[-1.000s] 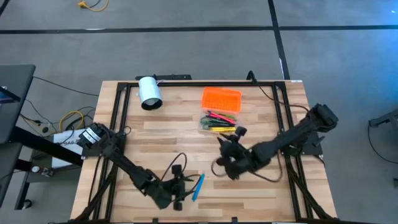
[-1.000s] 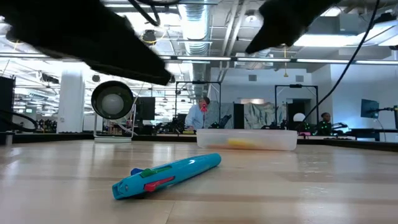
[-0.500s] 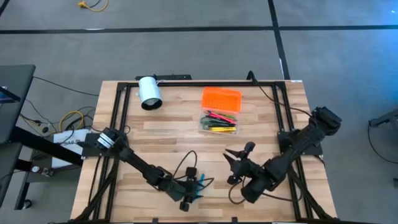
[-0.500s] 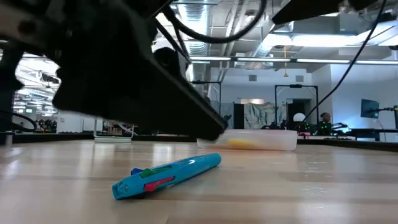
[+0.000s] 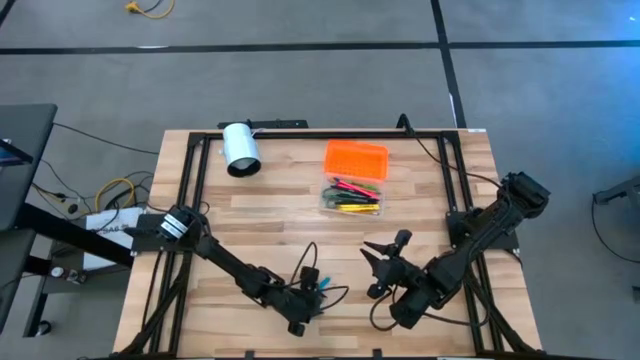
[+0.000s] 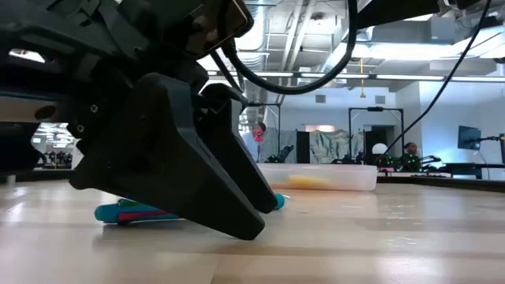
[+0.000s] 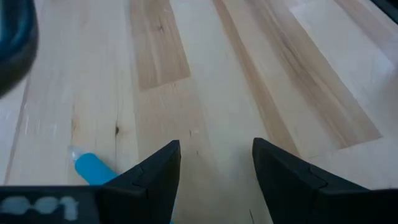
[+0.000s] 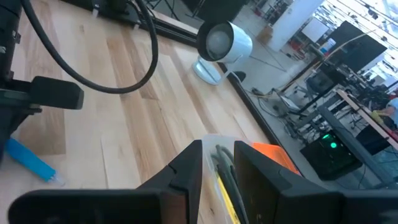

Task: Pick & place school supplies into a supply box
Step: Put the blue pen into the supply box

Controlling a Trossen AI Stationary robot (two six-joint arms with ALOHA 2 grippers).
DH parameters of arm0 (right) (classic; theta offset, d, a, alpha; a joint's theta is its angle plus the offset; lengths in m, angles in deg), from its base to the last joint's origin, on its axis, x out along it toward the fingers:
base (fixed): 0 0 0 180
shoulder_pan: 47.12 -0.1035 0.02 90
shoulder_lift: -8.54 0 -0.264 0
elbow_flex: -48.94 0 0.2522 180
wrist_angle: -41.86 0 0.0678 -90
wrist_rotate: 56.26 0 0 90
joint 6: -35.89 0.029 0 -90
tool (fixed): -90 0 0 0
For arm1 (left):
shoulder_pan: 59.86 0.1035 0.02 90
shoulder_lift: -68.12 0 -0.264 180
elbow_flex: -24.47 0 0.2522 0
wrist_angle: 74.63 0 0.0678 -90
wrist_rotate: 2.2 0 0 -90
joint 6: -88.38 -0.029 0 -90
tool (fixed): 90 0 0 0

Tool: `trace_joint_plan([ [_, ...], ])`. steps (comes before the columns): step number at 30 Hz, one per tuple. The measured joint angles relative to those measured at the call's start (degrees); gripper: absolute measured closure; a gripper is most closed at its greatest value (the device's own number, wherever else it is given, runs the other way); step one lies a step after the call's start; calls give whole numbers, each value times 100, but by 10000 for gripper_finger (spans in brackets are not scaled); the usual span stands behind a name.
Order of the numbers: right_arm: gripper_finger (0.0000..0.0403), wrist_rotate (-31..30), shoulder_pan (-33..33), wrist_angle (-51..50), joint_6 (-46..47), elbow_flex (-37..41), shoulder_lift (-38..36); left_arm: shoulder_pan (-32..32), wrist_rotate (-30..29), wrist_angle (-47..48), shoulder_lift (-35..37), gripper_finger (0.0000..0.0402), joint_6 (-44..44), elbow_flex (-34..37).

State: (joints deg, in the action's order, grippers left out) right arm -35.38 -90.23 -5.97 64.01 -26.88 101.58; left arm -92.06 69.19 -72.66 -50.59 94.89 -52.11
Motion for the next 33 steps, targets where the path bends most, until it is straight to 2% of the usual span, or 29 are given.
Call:
trace_joint_plan([
  [7, 317, 7, 0, -2, 85, 0, 0, -48, -104, 1071, 20, 210, 203, -349],
  [15, 317, 66, 0, -4, 100, 0, 0, -294, -1199, 3414, 9, 210, 601, -1061],
  [19, 317, 66, 0, -31, 193, 0, 0, -420, -1533, 4229, -13, 210, 747, -1311],
  [25, 317, 66, 0, -14, 203, 0, 2, -509, -1861, 4539, -24, 210, 972, -1394],
  [33, 317, 255, -39, 33, 199, 0, 2, -138, -1776, 4441, -24, 210, 1046, -1376],
])
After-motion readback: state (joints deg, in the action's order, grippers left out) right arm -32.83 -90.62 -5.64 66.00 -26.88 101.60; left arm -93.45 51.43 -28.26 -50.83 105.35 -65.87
